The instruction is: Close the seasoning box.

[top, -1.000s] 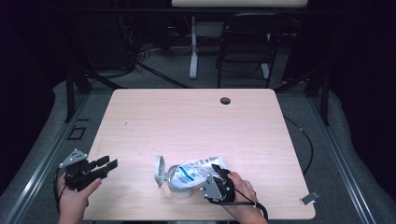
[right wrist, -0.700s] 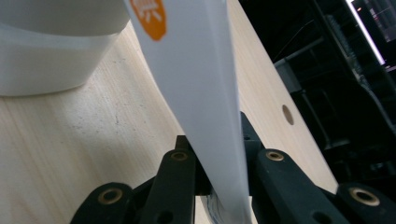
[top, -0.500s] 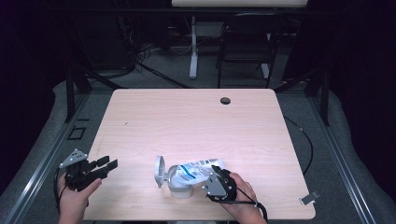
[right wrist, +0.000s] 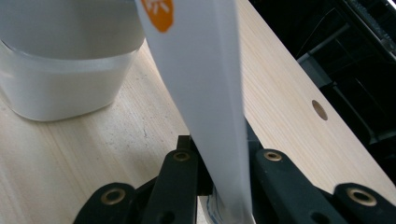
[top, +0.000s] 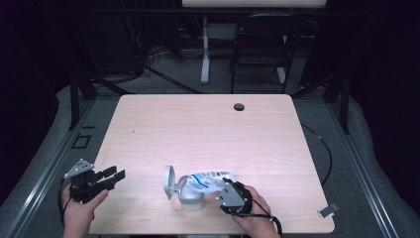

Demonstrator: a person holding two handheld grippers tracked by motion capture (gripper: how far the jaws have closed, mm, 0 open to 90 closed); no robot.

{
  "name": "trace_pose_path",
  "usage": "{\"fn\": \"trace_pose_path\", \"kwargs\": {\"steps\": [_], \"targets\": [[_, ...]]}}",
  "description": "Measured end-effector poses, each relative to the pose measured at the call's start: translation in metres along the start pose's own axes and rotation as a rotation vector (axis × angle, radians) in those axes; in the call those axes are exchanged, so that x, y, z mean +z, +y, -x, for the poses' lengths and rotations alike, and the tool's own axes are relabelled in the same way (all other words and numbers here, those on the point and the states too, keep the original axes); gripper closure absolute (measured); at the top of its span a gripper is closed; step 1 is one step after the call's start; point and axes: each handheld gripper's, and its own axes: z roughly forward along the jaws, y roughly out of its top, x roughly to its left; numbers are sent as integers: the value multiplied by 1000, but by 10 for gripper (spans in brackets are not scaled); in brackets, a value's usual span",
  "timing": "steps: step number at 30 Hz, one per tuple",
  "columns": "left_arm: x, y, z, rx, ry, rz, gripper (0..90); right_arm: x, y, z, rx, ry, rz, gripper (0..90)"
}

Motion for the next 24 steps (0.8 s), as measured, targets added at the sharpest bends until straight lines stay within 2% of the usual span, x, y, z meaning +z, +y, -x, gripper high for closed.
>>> {"fn": "trace_pose_path", "kwargs": {"steps": [5, 6, 8, 10, 11, 13, 21, 24], "targets": [[1, -1, 0, -1, 0, -1, 551, 0, -2, 0, 44, 19, 10, 834], [1, -1, 0, -1, -1, 0, 551, 0, -2, 0, 64, 29, 11, 834], [1, -1, 0, -1, 1, -1, 551, 0, -3, 1, 71, 32, 18, 834], [0, 0, 0, -3, 1, -3, 551, -1, -3, 3, 123, 41, 33, 834], [0, 0, 0, -3, 1, -3, 551, -1, -3, 3, 123, 41, 33, 834], [0, 0, -1, -5, 1, 0, 551, -1, -4, 5, 164, 53, 52, 835], [0, 0, -1, -2, 3, -4, 551, -4, -3, 6, 195, 57, 73, 835], [0, 0, 0, -2, 3, -3, 551, -5, -4, 8, 234, 62, 91, 835]]}}
